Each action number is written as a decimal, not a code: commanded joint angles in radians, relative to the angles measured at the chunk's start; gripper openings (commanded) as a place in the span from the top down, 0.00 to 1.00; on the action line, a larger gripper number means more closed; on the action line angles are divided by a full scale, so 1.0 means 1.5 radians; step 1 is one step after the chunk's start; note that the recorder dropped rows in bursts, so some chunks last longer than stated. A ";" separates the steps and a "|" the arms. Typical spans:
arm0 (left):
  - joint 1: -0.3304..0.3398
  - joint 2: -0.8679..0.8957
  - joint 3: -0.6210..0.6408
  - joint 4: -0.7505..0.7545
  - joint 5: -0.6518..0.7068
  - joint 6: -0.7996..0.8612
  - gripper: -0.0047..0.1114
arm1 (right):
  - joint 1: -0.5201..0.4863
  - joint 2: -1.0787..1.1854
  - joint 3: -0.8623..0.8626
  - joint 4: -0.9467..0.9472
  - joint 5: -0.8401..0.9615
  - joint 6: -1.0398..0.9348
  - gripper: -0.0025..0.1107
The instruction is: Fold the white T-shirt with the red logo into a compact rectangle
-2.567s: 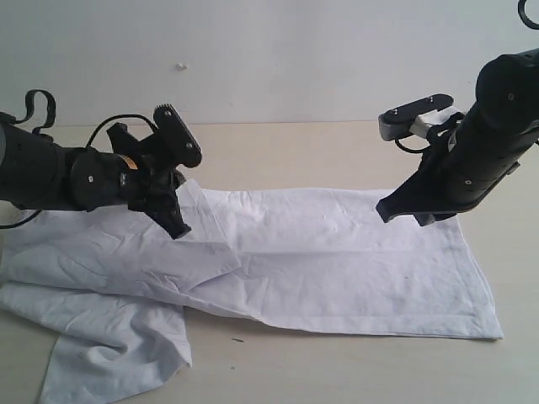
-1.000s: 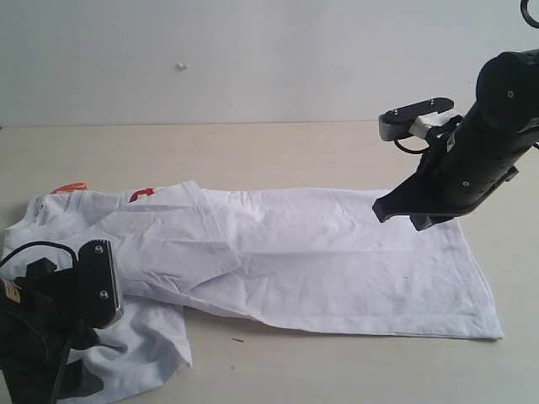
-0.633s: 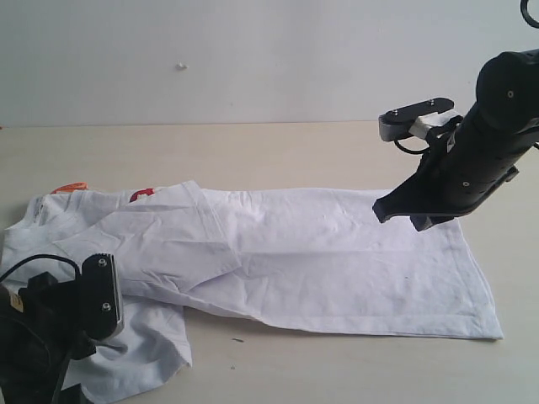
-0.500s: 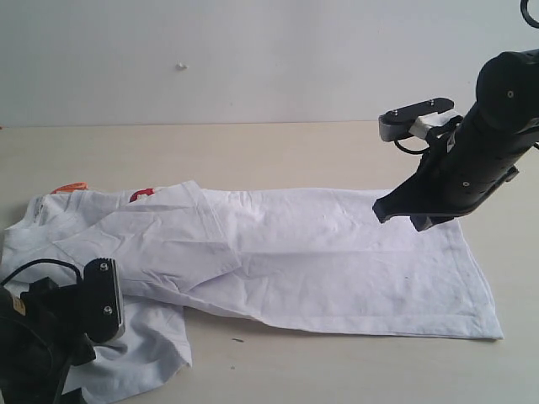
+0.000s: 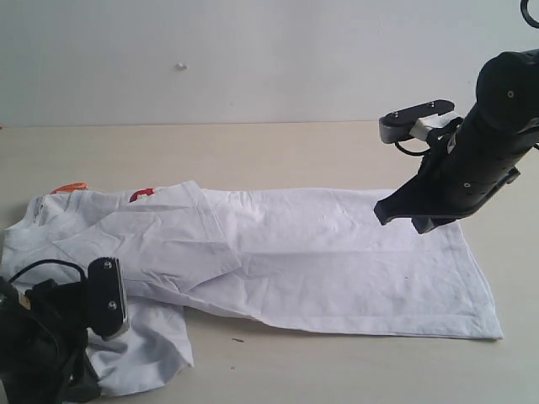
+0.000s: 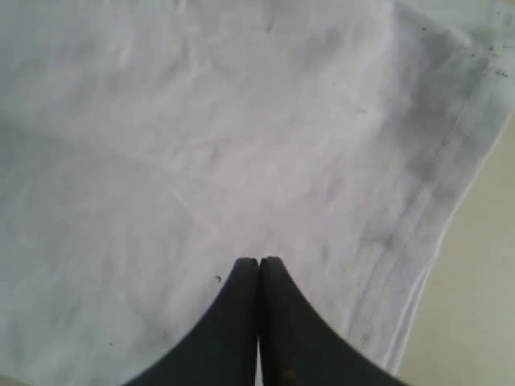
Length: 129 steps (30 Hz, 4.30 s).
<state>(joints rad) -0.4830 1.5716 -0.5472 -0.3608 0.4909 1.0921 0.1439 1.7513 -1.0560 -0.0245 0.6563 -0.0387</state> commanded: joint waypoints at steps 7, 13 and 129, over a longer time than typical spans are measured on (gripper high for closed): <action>-0.003 -0.130 -0.147 0.072 0.218 -0.033 0.96 | -0.003 -0.007 0.003 0.011 0.001 -0.003 0.98; -0.003 -0.066 -0.217 0.159 0.214 -0.033 0.96 | -0.003 -0.007 0.003 0.011 0.002 -0.003 0.98; 0.501 0.396 -0.526 -0.318 0.435 -0.071 0.25 | -0.003 0.007 0.003 0.016 0.017 -0.019 0.98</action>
<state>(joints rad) 0.2948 2.1640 -1.3376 -0.7976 1.1209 0.9869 0.1439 1.7620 -1.0560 0.0000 0.6847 -0.0587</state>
